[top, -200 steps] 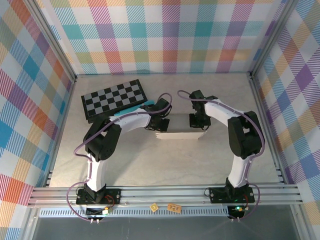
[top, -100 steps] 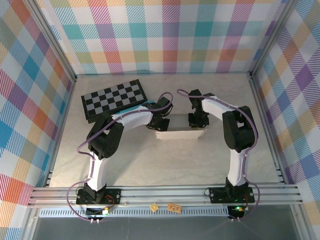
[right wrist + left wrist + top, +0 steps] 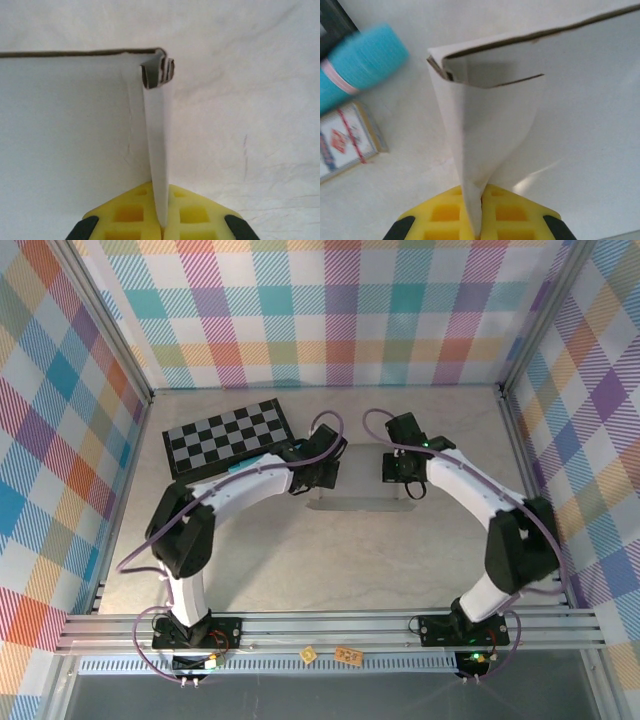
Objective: Fold the paper box
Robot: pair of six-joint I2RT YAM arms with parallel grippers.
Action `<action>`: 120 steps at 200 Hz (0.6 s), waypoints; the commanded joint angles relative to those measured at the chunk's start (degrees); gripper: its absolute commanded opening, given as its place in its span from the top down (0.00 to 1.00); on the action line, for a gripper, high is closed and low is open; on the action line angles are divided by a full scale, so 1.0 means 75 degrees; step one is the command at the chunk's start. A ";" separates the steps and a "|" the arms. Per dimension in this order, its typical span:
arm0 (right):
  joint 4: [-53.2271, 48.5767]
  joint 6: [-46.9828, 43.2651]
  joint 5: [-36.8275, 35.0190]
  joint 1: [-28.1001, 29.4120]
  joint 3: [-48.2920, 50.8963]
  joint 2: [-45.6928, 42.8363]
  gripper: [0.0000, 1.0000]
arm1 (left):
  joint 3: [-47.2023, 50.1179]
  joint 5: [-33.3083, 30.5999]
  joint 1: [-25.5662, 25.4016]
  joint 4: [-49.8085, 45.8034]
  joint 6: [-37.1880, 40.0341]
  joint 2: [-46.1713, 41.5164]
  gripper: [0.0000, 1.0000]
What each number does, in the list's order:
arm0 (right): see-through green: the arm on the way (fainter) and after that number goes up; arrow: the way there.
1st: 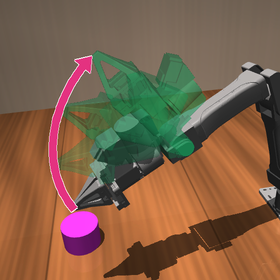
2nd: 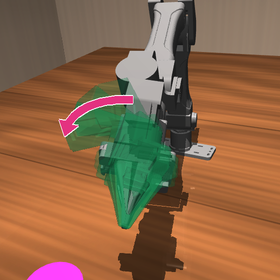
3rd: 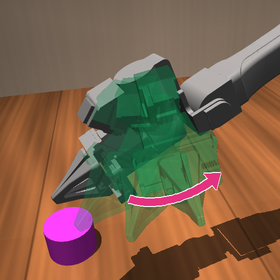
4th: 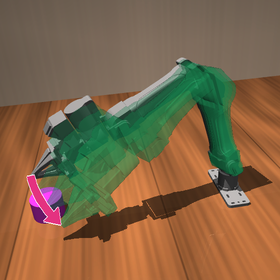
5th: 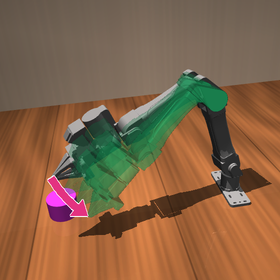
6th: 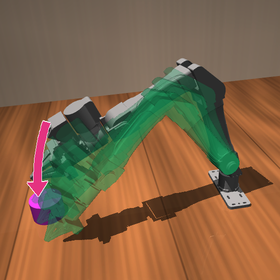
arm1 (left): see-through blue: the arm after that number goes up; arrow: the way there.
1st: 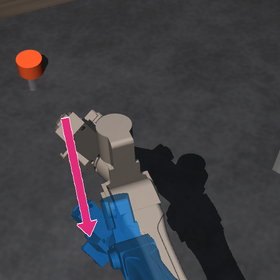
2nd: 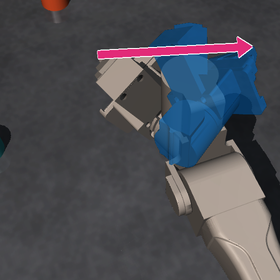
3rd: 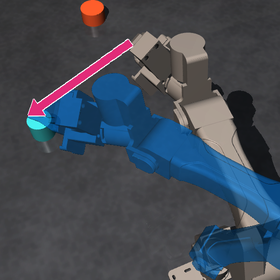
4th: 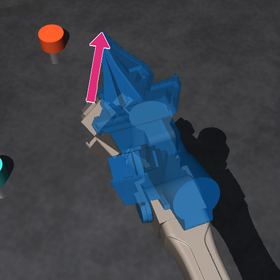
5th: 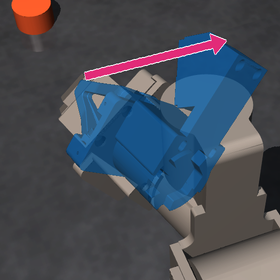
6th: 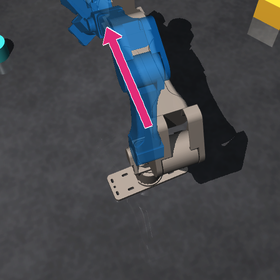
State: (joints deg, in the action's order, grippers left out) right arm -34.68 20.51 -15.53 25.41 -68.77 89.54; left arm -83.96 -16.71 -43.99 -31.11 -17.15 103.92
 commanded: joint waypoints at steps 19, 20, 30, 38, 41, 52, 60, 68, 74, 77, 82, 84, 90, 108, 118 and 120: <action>0.1010 -0.0156 -0.0846 0.0305 0.0584 -0.0758 1.00 | 0.0387 -0.1551 -0.0522 0.0590 -0.0042 -0.0664 1.00; 0.1018 -0.0162 -0.0847 0.0304 0.0588 -0.0770 1.00 | 0.0389 -0.1566 -0.0528 0.0588 -0.0050 -0.0680 1.00; 0.1032 -0.0191 -0.0904 0.0305 0.0580 -0.0833 1.00 | 0.0324 -0.1657 -0.0539 0.0531 -0.0066 -0.0708 1.00; 0.0993 -0.0217 -0.0944 0.0310 0.0547 -0.0841 1.00 | 0.0277 -0.1766 -0.0573 0.0472 -0.0051 -0.0718 1.00; 0.0969 -0.0235 -0.0956 0.0304 0.0520 -0.0835 1.00 | 0.0258 -0.1794 -0.0569 0.0457 -0.0041 -0.0737 1.00; 0.0820 -0.0216 -0.1091 0.0304 0.0416 -0.0781 1.00 | 0.0214 -0.1843 -0.0572 0.0399 -0.0018 -0.0731 1.00; 0.0615 -0.0185 -0.1235 0.0304 0.0285 -0.0679 1.00 | 0.0192 -0.1855 -0.0571 0.0388 -0.0008 -0.0720 1.00; 0.0303 -0.0104 -0.1450 0.0304 0.0075 -0.0523 1.00 | 0.0150 -0.1856 -0.0575 0.0350 -0.0009 -0.0711 1.00; 0.0060 -0.0022 -0.1619 0.0312 -0.0076 -0.0407 1.00 | 0.0124 -0.1843 -0.0582 0.0327 -0.0010 -0.0707 1.00; -0.0070 0.0017 -0.1711 0.0315 -0.0157 -0.0353 1.00 | 0.0111 -0.1836 -0.0584 0.0319 -0.0011 -0.0697 1.00; -0.0244 0.0080 -0.1877 0.0326 -0.0266 -0.0268 1.00 | 0.0082 -0.1827 -0.0583 0.0297 -0.0015 -0.0696 1.00; -0.0297 0.0107 -0.1934 0.0336 -0.0297 -0.0243 1.00 | 0.0079 -0.1815 -0.0587 0.0300 -0.0012 -0.0696 1.00; -0.0387 0.0124 -0.2061 0.0349 -0.0360 -0.0212 1.00 | 0.0054 -0.1806 -0.0582 0.0298 -0.0014 -0.0700 1.00; -0.0740 0.0237 -0.2473 0.0419 -0.0584 -0.0080 1.00 | -0.0060 -0.1796 -0.0580 0.0236 -0.0032 -0.0669 1.00; -0.1143 0.0382 -0.2820 0.0461 -0.0841 0.0097 1.00 | -0.0125 -0.1792 -0.0589 0.0183 -0.0020 -0.0644 1.00; -0.1239 0.0420 -0.2905 0.0481 -0.0906 0.0135 1.00 | -0.0134 -0.1792 -0.0583 0.0175 -0.0016 -0.0645 1.00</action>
State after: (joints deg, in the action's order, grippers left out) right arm -34.89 20.91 -27.42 28.64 -71.50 88.07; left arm -82.74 -27.09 -47.66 -28.32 -17.19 99.77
